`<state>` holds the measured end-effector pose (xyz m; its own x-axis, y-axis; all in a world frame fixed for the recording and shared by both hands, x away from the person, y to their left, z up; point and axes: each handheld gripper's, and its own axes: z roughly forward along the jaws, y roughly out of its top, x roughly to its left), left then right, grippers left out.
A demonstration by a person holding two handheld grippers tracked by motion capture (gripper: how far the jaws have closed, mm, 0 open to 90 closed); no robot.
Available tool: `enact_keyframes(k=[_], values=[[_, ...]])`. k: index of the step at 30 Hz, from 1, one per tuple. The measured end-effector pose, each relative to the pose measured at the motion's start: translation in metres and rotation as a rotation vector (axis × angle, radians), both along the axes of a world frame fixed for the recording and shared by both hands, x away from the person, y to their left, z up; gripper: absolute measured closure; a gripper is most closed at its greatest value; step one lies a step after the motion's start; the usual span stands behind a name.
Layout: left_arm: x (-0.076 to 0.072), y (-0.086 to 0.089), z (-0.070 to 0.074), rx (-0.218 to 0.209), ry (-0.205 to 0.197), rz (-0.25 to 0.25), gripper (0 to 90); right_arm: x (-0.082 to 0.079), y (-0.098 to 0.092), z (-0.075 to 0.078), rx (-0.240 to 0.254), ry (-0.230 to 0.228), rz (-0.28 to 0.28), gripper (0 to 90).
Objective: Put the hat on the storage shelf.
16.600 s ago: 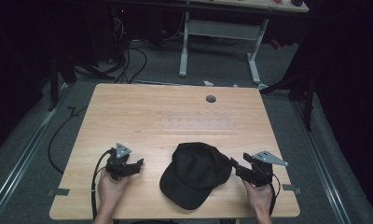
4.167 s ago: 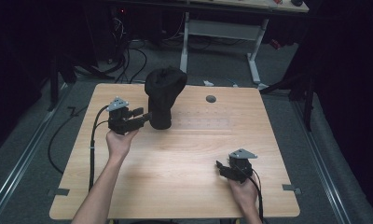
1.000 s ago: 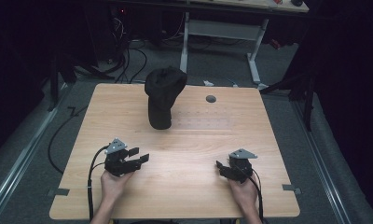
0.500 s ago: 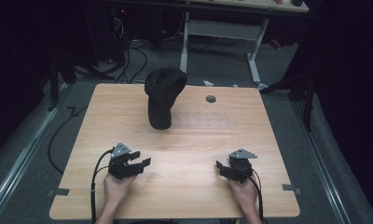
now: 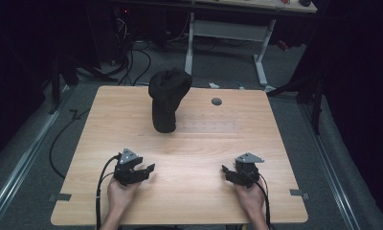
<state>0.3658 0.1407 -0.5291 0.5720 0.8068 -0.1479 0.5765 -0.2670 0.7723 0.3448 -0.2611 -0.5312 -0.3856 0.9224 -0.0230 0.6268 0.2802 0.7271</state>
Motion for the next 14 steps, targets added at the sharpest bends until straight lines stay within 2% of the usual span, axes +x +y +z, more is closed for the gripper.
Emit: enact_keyframes(k=[2,4,8,14], values=[[0.001,-0.003,-0.004,0.043,0.008,0.002,37.1,0.0,0.0,0.0,0.0,0.0,0.0,36.9],[-0.001,-0.006,-0.006,0.085,-0.014,-0.001,35.6,0.0,0.0,0.0,0.0,0.0,0.0,36.9],[-0.003,-0.011,-0.007,0.132,-0.031,-0.008,34.2,0.0,0.0,0.0,0.0,0.0,0.0,36.8],[-0.004,-0.012,-0.007,0.134,-0.029,-0.014,30.1,0.0,0.0,0.0,0.0,0.0,0.0,36.8]])
